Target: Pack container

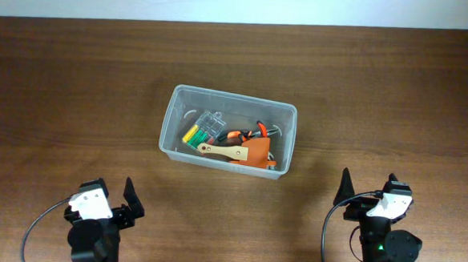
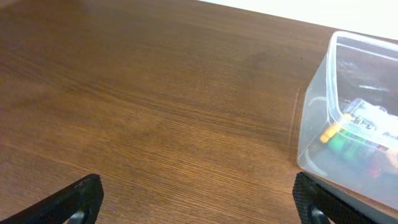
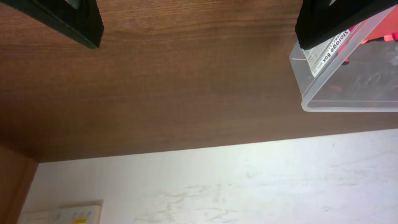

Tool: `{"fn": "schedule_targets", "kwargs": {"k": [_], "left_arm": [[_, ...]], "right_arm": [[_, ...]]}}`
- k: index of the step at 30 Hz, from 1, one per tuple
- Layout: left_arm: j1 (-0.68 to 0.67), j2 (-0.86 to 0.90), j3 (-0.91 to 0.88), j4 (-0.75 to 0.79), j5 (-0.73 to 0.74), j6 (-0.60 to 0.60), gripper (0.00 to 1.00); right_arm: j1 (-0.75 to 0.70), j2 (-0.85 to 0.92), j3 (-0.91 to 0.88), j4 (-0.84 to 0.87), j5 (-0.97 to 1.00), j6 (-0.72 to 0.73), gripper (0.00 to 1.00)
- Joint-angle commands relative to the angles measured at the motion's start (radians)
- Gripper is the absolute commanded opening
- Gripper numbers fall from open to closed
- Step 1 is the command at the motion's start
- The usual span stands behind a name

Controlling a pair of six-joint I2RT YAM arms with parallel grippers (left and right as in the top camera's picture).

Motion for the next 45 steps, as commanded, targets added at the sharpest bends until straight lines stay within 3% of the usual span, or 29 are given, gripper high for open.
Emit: {"fn": "schedule_targets", "kwargs": {"k": [1, 8, 22, 45], "left_arm": [[0.004, -0.011, -0.010, 0.009, 0.000, 0.156, 0.99], [0.004, -0.011, -0.010, 0.009, 0.005, 0.292, 0.99], [-0.116, -0.011, -0.010, 0.009, -0.031, 0.292, 0.99], [-0.148, -0.010, -0.010, 0.009, -0.031, 0.292, 0.99]], "right_arm": [[-0.006, -0.011, -0.008, 0.000, 0.008, -0.006, 0.99], [-0.006, -0.010, -0.008, 0.000, 0.008, -0.006, 0.99], [-0.006, -0.010, -0.008, 0.000, 0.008, -0.006, 0.99], [-0.006, -0.010, -0.008, 0.000, 0.008, -0.006, 0.99]]}}
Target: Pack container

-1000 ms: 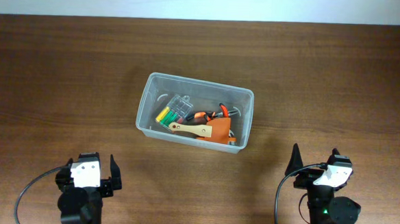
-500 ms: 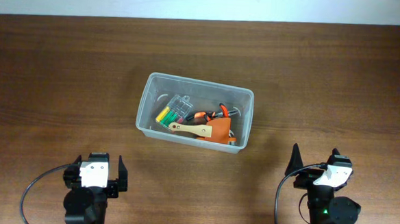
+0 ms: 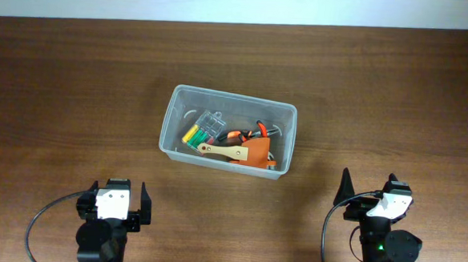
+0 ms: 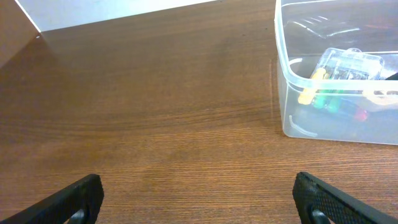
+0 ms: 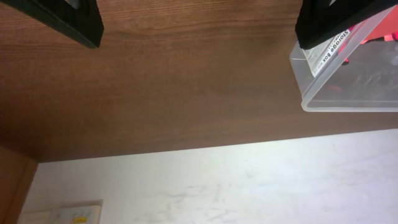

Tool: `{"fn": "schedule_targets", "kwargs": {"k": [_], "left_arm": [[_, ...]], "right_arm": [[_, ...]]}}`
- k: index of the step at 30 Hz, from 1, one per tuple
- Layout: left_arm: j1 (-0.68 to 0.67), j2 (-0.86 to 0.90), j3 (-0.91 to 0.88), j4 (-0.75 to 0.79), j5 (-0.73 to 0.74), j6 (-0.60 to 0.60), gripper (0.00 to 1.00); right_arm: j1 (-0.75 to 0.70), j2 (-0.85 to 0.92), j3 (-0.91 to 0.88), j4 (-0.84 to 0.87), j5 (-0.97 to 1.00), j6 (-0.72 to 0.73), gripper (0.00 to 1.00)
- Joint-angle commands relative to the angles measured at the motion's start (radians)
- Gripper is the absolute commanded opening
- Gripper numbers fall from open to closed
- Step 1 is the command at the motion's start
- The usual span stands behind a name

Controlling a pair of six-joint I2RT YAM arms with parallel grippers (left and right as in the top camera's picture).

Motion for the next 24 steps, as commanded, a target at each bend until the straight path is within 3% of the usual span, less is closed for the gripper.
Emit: {"fn": "schedule_targets", "kwargs": {"k": [1, 12, 18, 24], "left_arm": [[-0.003, -0.010, -0.010, 0.007, -0.005, 0.016, 0.99], [-0.003, -0.010, -0.010, 0.007, -0.005, 0.016, 0.99], [-0.003, -0.010, -0.010, 0.007, -0.005, 0.016, 0.99], [-0.003, -0.010, -0.010, 0.007, -0.005, 0.016, 0.99]], "right_arm": [[-0.006, -0.010, -0.008, 0.000, 0.008, -0.006, 0.99], [0.001, -0.011, -0.008, 0.000, 0.008, -0.006, 0.99], [0.110, -0.011, -0.008, 0.000, 0.008, -0.006, 0.99], [0.118, -0.011, -0.008, 0.000, 0.008, -0.006, 0.99]]}}
